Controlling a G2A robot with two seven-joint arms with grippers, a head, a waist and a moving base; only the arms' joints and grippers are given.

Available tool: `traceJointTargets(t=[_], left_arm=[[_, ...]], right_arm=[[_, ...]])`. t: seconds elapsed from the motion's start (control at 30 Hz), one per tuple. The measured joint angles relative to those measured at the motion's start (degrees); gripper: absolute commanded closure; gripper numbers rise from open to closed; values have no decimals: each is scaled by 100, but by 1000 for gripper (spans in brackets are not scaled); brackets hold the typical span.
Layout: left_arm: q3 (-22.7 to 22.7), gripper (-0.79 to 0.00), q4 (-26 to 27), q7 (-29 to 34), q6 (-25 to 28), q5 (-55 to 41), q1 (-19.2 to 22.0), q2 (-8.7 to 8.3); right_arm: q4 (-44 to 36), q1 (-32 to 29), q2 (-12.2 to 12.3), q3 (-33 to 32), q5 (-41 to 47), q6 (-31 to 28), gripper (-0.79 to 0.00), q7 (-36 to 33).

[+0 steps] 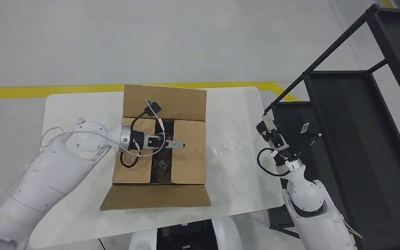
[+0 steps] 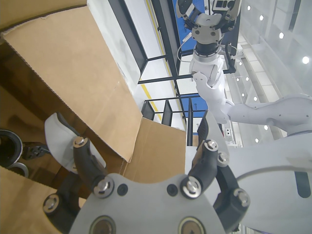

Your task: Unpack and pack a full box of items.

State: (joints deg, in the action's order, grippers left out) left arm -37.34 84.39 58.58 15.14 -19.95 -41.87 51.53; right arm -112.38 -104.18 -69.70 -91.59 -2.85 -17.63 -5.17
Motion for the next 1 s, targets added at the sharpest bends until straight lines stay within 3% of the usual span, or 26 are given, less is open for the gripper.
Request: traceJointTargets(t=[0.33,0.5,0.87,1.0], left_arm=[[569,-785,-580,-229,-218,180,421,501],[676,-785,-778,-305,323,5,560,738],[242,-785,-118,-488,969,104,409,751],[299,-785,58,-419,1009,120,493,847]], right_arm=[[0,0,0,0,0,0,-785,0],[0,0,0,0,0,0,-785,0],[0,0,0,0,0,0,-785,0],[0,0,0,0,0,0,-785,0]])
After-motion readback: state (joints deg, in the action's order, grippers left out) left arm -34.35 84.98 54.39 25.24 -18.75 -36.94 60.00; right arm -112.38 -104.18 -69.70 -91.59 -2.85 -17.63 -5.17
